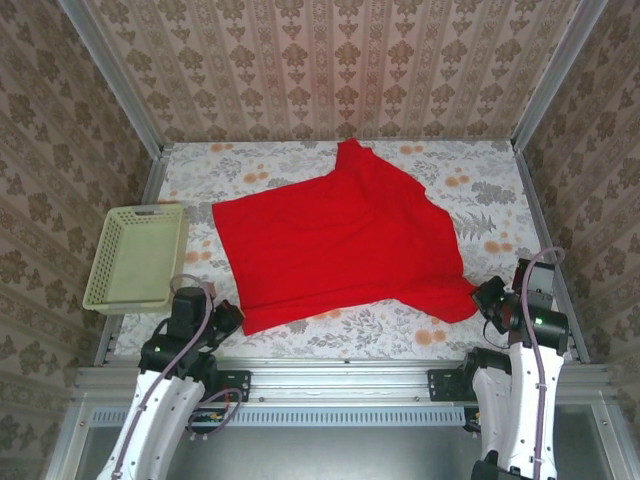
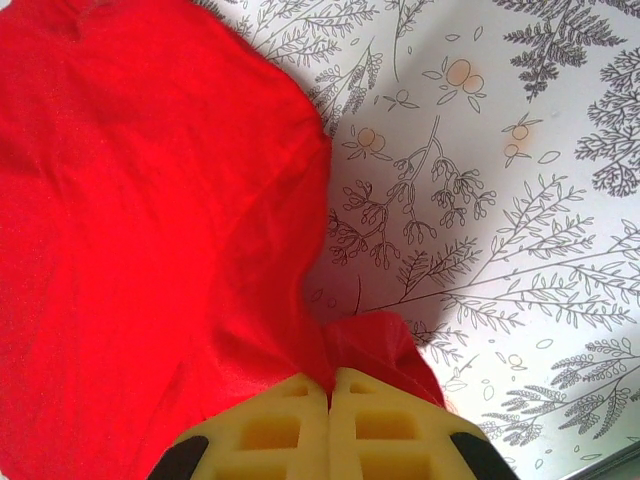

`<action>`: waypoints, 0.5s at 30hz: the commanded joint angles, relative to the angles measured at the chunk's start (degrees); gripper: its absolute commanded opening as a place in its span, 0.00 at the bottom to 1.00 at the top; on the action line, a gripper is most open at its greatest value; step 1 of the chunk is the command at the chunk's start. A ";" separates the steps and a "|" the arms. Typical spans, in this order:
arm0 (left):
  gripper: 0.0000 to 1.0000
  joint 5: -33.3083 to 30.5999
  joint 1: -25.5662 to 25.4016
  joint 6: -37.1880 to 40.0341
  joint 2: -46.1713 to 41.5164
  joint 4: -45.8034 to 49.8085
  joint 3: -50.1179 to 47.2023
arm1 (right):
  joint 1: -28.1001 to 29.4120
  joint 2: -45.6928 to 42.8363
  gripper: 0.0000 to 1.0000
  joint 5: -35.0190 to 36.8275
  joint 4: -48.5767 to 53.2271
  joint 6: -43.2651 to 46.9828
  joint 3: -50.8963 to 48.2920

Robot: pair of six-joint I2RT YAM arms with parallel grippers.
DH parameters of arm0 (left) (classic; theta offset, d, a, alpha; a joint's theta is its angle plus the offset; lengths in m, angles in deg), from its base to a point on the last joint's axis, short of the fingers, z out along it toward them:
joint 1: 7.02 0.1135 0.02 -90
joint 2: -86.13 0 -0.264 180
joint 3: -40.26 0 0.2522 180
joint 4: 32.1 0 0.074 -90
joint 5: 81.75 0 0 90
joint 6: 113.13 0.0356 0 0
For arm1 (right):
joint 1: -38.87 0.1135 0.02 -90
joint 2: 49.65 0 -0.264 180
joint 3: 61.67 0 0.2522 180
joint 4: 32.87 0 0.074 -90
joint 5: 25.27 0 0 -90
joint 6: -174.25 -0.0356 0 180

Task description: Fold the inside-out t-shirt

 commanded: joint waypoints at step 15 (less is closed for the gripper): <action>0.00 -16.01 -0.98 -0.09 25.69 -12.15 12.43 | 18.59 46.44 0.07 12.62 -15.98 3.59 32.24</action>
